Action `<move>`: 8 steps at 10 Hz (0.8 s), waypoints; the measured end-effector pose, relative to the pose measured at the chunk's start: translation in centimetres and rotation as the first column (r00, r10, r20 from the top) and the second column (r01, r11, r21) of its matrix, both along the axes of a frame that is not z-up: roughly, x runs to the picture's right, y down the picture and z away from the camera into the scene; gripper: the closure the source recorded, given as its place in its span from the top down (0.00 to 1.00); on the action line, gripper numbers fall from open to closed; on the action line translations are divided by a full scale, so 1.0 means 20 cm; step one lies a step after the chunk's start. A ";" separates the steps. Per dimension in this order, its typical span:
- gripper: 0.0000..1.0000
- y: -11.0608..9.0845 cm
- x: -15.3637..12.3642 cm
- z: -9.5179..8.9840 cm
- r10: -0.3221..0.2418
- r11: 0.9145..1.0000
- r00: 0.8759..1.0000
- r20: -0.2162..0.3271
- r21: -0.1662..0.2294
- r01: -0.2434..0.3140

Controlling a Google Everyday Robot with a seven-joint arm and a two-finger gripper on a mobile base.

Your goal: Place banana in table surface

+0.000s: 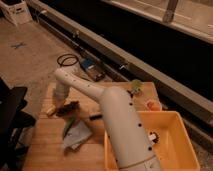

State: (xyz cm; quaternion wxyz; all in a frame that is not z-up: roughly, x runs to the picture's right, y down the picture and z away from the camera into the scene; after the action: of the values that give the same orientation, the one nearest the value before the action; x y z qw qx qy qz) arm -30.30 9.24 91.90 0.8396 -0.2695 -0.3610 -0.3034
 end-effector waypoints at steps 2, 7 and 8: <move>0.00 -0.14 0.02 -0.11 0.031 0.998 1.000 0.005 0.062 -0.031; 0.00 -0.44 0.36 -0.28 0.140 0.973 0.986 -0.087 0.194 -0.121; 0.00 -0.44 0.44 -0.28 0.158 0.970 0.981 -0.114 0.203 -0.132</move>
State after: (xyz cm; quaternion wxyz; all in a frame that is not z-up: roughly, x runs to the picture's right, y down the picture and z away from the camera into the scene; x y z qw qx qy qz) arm -21.46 0.36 86.32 0.9035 -0.1780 -0.2933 -0.2568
